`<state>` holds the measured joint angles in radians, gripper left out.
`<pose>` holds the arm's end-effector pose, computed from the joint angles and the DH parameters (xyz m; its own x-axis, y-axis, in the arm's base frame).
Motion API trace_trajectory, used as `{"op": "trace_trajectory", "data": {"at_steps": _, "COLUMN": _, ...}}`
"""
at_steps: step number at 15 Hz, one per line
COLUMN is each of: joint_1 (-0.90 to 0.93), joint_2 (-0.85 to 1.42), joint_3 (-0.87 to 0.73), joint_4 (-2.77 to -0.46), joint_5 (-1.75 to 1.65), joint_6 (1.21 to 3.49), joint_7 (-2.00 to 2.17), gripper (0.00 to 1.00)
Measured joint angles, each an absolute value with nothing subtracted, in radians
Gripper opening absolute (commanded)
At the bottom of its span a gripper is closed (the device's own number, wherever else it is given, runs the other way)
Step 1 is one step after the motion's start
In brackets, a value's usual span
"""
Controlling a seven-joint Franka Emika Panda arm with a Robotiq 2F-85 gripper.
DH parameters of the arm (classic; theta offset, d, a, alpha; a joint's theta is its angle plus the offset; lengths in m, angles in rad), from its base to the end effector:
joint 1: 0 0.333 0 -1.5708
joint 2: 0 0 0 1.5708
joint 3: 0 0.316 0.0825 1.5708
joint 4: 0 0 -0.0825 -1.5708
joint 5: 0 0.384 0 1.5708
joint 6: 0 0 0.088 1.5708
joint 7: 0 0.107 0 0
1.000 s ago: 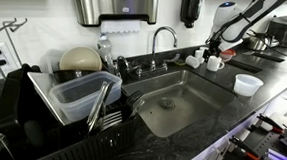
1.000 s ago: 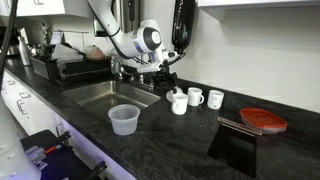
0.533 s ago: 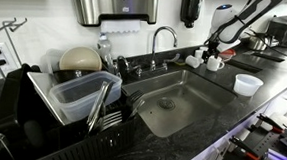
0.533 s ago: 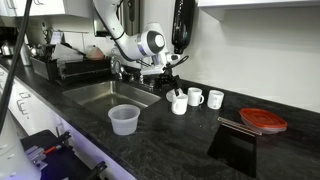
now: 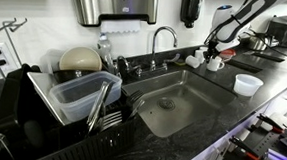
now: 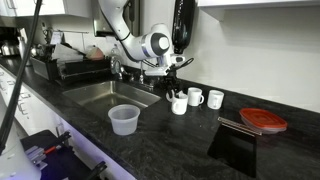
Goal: Move the spoon from the white cup and put it on the dish rack then put the same cup in the sink
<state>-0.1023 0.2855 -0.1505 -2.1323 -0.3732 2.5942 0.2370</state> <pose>0.5723 -0.1387 0.2906 0.9706 -0.1496 0.1887 -0.1939 -0.9502 0.2439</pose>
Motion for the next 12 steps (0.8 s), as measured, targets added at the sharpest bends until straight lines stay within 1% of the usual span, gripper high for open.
{"op": "trace_trajectory", "data": {"at_steps": 2, "joint_1": -0.102, "joint_2": 0.289, "joint_3": -0.156, "joint_4": -2.132, "joint_5": -0.366, "joint_6": 2.594, "joint_7": 0.236, "gripper": 0.01}}
{"op": "trace_trajectory", "data": {"at_steps": 3, "joint_1": -0.102, "joint_2": 0.29, "joint_3": -0.16, "joint_4": -2.132, "joint_5": -0.366, "joint_6": 2.594, "joint_7": 0.236, "gripper": 0.0}}
{"op": "trace_trajectory", "data": {"at_steps": 12, "joint_1": -0.102, "joint_2": 0.291, "joint_3": -0.177, "joint_4": -2.129, "joint_5": -0.364, "joint_6": 2.593, "joint_7": 0.236, "gripper": 0.02}}
